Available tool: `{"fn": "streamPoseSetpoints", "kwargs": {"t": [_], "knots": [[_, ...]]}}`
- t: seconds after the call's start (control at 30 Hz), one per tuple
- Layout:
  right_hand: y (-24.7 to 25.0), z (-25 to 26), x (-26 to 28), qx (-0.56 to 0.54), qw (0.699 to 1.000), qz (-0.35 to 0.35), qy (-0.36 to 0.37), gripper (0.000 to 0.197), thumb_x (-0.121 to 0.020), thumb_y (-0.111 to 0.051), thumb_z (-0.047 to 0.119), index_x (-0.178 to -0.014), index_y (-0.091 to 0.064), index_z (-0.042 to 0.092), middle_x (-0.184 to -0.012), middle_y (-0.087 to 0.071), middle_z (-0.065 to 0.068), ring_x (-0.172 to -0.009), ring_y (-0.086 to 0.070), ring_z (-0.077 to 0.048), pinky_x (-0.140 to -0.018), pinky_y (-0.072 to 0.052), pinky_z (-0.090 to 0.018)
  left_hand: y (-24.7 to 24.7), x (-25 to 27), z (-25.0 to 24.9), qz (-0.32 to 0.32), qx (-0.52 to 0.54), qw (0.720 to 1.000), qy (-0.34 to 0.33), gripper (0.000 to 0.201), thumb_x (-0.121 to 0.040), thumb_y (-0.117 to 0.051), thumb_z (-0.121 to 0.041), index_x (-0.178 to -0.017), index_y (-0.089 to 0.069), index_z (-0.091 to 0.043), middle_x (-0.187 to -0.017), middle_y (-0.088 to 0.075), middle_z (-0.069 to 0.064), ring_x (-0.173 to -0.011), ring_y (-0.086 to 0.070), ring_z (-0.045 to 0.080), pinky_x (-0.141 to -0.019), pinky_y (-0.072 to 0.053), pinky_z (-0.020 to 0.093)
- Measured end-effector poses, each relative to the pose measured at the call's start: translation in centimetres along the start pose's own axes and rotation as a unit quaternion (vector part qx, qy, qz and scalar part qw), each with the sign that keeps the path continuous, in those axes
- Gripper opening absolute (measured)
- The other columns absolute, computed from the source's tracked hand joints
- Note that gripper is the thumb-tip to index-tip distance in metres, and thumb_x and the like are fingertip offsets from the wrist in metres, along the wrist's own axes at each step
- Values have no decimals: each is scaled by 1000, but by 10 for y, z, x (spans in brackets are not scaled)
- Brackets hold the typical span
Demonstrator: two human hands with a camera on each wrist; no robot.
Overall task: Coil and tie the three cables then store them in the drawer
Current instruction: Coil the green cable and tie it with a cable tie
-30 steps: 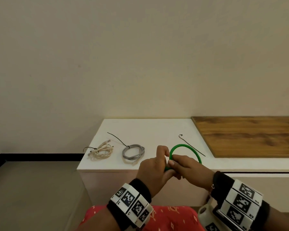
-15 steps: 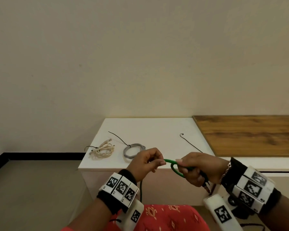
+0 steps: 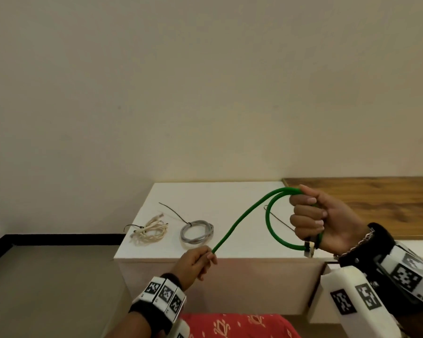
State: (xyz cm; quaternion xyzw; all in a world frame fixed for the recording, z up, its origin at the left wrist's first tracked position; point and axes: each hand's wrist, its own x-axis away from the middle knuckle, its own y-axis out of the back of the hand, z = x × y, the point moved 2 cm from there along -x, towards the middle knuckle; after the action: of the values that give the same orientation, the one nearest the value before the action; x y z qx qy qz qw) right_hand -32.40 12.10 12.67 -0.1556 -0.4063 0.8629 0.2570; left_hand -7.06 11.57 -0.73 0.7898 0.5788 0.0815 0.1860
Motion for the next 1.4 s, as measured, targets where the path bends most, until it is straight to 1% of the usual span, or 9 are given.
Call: {"fn": "streamPoseSetpoints", "kwargs": {"t": [0.1,0.2,0.27,0.43,0.5,0.57,0.87,1.13,1.4], "knots": [[3,3,-1,-14,997,-13,68,43,-97,-30,34,-77,-56,8,-54,-38,-1,-56,-35,-15,-58,-40,-26,1,1,-6,-19,-150,988,-29,27,-87,-38,-34,-86,-63,-23,-53,-54,-17,-52,-48,-1,-57,-39,18],[1,-1,-2,21,975,-142,168,27,-78,-62,28,-58,-53,13,-41,-40,2,-42,-40,-13,-43,-40,-22,-15,1,-34,32,-395,915,-75,31,-96,-36,-23,-119,-55,-17,-105,-67,0,-95,-62,16,-83,-47,31],[-4,-5,-3,45,950,-218,219,31,-76,-57,33,-52,-49,16,-39,-36,5,-38,-38,-12,-38,-37,-20,-30,6,-50,89,-491,862,-93,35,-97,-34,-17,-131,-43,-16,-123,-58,8,-105,-58,30,-87,-48,39],[2,-25,-10,117,932,-257,229,39,-85,-38,41,-55,-43,18,-44,-33,6,-43,-35,-12,-42,-38,-20,-62,15,-83,174,-567,782,-194,39,-95,-39,-12,-133,-33,-4,-112,-54,20,-87,-57,38,-51,-39,34],[8,-34,-12,182,920,-271,216,39,-91,-33,39,-60,-39,17,-47,-33,5,-47,-34,-12,-46,-38,-21,-64,20,-88,176,-592,744,-253,31,-89,-48,-16,-119,-51,-10,-93,-61,9,-67,-60,25,-40,-15,23],[13,-44,-14,274,893,-300,194,39,-96,-29,34,-64,-37,15,-49,-34,4,-49,-35,-13,-51,-36,-24,-63,24,-93,139,-627,711,-286,19,-81,-48,-30,-95,-61,-27,-70,-60,-10,-48,-54,6,-35,-14,22],[8,-80,-20,539,779,-307,93,33,-97,-33,27,-71,-46,10,-61,-48,0,-56,-42,-11,-58,-39,-24,-50,23,-108,-46,-482,804,-345,32,-74,-42,-56,-74,-42,-24,-49,-60,-11,-39,-53,3,-36,-34,13],[7,-87,-20,550,800,-241,-3,44,-92,-29,40,-66,-56,17,-53,-55,0,-47,-48,-8,-52,-39,-20,-40,15,-110,22,-298,933,-201,34,-79,-55,-44,-92,-29,-26,-76,-70,6,-65,-65,22,-56,-44,17],[2,-69,-17,567,794,-196,-97,35,-82,-51,44,-78,-57,11,-40,-41,10,-36,-36,-3,-42,-33,-15,-29,4,-111,10,-269,946,-180,21,-89,-53,-19,-104,-41,-10,-75,-58,2,-66,-55,20,-56,-35,11]]}}
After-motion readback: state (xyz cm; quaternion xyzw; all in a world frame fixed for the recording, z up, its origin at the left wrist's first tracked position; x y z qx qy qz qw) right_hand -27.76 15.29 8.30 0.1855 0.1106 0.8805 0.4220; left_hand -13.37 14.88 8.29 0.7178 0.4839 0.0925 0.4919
